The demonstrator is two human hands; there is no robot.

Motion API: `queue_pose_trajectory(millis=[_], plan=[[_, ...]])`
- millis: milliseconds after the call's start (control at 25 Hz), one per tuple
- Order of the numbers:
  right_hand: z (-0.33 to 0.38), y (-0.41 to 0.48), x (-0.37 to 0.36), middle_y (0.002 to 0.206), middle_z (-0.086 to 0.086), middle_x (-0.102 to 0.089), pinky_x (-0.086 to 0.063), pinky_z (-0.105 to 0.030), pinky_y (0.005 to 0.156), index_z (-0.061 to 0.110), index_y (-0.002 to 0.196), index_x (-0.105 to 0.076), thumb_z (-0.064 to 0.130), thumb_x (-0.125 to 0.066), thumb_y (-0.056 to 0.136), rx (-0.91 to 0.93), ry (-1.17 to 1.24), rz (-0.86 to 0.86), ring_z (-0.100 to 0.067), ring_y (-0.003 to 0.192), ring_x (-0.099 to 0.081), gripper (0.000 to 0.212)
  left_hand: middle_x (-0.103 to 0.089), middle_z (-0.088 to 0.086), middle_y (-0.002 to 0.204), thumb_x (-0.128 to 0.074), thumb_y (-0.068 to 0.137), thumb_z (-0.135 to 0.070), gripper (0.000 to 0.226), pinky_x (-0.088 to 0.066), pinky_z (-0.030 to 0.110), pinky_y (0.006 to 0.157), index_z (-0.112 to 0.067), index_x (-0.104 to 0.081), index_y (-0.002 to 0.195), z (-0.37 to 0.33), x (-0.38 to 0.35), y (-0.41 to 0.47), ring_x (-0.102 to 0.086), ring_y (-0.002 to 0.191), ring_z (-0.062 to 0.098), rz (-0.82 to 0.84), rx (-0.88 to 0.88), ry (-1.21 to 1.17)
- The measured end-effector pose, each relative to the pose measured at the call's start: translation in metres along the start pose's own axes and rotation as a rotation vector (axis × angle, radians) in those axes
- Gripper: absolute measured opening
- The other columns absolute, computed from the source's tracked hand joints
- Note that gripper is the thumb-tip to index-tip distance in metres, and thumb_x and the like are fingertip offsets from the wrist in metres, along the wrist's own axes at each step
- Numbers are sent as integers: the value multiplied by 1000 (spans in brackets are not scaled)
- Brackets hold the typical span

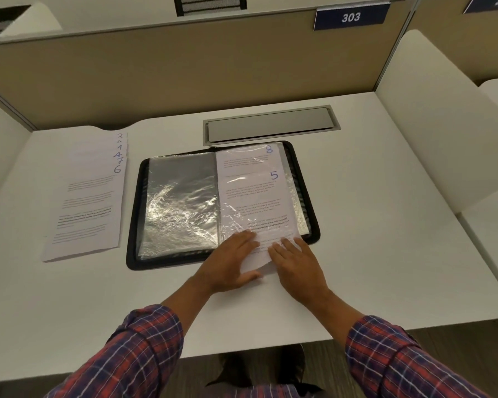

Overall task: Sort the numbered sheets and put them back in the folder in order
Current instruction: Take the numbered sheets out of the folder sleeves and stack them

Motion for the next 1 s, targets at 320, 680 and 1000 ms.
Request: queue_pose_trajectory(millis=[320,680,1000], plan=[[-62,-13,14,128,-8,-62,-50,-31,97,9,136,-57,19,-69,99,-678,625,-151,-22,116,-57,40,-63,17,139,-60,100,-15,17,-27,31,126,-4,-72,104,-28,-11,-28,-57,134,28,-137,-27,109],[-103,-27,-17,107,-2,-66,-55,-36,84,14,111,-61,22,-80,91,-1264,1089,60,-22,98,-65,29,-58,15,147,-67,96,-14,13,-41,43,120,-8,-67,108,-75,-21,-64,-53,140,25,-82,19,76],[-86,-29,-35,92,-13,-77,-64,-54,81,13,79,-68,17,-82,89,-1266,1191,160,-33,86,-77,18,-58,11,149,-61,97,-27,20,-44,37,118,-10,-67,105,-88,-20,-87,-51,142,21,55,9,-65]])
Point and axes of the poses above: each hand's wrist, its own y-axis towards the middle knuckle, its own x-axis out of the back of the hand, z = x × y, the point moved 9 cm from there along y, towards the middle knuckle
